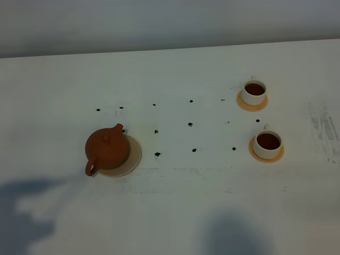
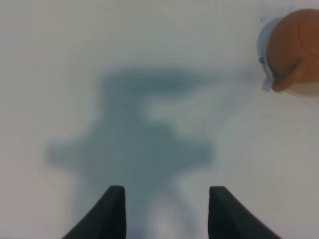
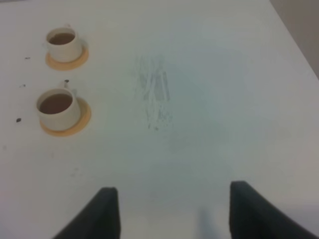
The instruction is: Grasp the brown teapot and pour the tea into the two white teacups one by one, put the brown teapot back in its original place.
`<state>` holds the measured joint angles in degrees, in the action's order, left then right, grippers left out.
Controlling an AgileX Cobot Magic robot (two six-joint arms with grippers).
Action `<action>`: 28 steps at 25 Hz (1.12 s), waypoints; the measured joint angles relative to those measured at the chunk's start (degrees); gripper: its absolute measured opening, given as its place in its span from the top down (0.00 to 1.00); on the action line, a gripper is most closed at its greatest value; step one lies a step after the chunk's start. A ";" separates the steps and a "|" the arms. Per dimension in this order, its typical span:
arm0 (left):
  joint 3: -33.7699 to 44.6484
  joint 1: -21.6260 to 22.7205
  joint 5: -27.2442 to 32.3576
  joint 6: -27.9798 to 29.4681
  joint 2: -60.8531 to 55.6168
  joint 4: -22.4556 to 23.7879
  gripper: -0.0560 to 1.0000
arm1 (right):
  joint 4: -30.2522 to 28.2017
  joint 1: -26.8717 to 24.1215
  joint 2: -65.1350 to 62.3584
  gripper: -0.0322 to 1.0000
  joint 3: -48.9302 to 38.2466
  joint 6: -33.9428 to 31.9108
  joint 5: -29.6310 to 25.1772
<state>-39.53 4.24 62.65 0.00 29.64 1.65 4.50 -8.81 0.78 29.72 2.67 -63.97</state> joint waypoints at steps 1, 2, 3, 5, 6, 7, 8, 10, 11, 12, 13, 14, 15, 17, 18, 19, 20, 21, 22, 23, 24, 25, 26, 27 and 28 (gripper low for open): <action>0.90 0.00 0.69 0.39 -2.12 -0.30 0.60 | 0.00 0.00 0.00 0.51 0.00 0.00 0.00; 1.75 0.00 0.87 0.98 -4.11 -1.21 0.60 | 0.00 0.00 0.00 0.51 0.00 0.00 0.00; 2.87 0.00 0.52 1.63 -6.72 -2.17 0.60 | 0.00 0.00 0.00 0.51 0.00 0.00 0.00; 5.06 0.00 -0.30 2.26 -12.09 -2.62 0.60 | 0.00 0.00 0.00 0.51 0.00 0.00 0.00; 6.15 0.00 -0.37 2.39 -14.18 -2.49 0.60 | 0.00 0.00 0.00 0.51 0.00 0.00 0.00; 7.24 0.00 -0.54 2.43 -16.53 -2.48 0.60 | 0.00 0.00 0.00 0.51 0.00 0.00 0.00; 8.44 0.00 -0.58 2.51 -18.66 -2.48 0.60 | 0.00 0.00 0.00 0.51 0.00 0.00 0.00; 10.51 0.00 -0.94 2.51 -22.05 -2.53 0.60 | 0.00 0.00 0.00 0.51 0.00 0.00 0.00; 11.38 0.00 -1.07 2.51 -23.65 -2.59 0.60 | 0.00 0.00 0.00 0.51 0.00 0.00 0.00; 12.22 0.00 -1.54 2.46 -25.18 -2.63 0.60 | 0.00 0.00 0.00 0.51 0.00 0.00 0.00; 12.87 0.00 -1.83 2.46 -26.39 -2.63 0.60 | 0.00 0.00 0.00 0.51 0.00 0.00 0.00; 13.32 0.00 -1.73 2.46 -27.69 -2.68 0.60 | 0.00 0.00 0.00 0.51 0.00 0.00 0.00; 13.50 0.00 -1.79 2.46 -28.78 -2.65 0.60 | 0.00 0.00 0.00 0.51 0.00 0.00 0.00; 13.57 0.00 -1.79 2.46 -29.64 -2.70 0.60 | 0.00 0.00 0.00 0.51 0.00 0.00 0.00; 13.57 0.00 -1.85 2.46 -29.60 -2.70 0.60 | 0.00 0.00 0.00 0.51 0.00 0.00 0.00; 13.57 0.00 -1.84 2.46 -29.53 -2.70 0.60 | 0.00 0.00 0.00 0.51 0.00 0.00 0.00; 13.57 0.00 -1.84 2.46 -29.53 -2.70 0.60 | 0.00 0.00 0.00 0.51 0.00 0.00 0.00; 13.57 0.00 -1.84 2.46 -29.53 -2.70 0.60 | 0.00 0.00 0.00 0.51 0.00 0.00 0.00; 13.57 0.00 -1.84 2.46 -29.53 -2.70 0.60 | 0.00 0.00 0.00 0.51 0.00 0.00 0.00; 13.57 0.00 -1.84 2.46 -29.48 -2.70 0.60 | 0.00 0.00 0.00 0.51 0.00 0.00 0.00; 13.57 0.00 -1.84 2.46 -29.48 -2.70 0.60 | 0.00 0.00 0.00 0.51 0.00 0.00 0.00; 13.57 0.00 -1.84 2.46 -29.43 -2.70 0.60 | 0.00 0.00 0.00 0.51 0.00 0.00 0.00; 13.57 0.00 -1.84 2.46 -29.43 -2.70 0.60 | 0.00 0.00 0.00 0.51 0.00 0.00 0.00; 13.57 0.00 -1.84 2.46 -29.55 -2.70 0.60 | 0.00 0.00 0.00 0.51 0.00 0.00 0.00; 13.57 0.00 -1.89 2.46 -29.67 -2.70 0.60 | 0.00 0.00 0.00 0.51 0.00 0.00 0.00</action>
<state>-25.96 4.24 60.76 2.46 -0.03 -1.05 4.50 -8.81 0.78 29.72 2.67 -63.97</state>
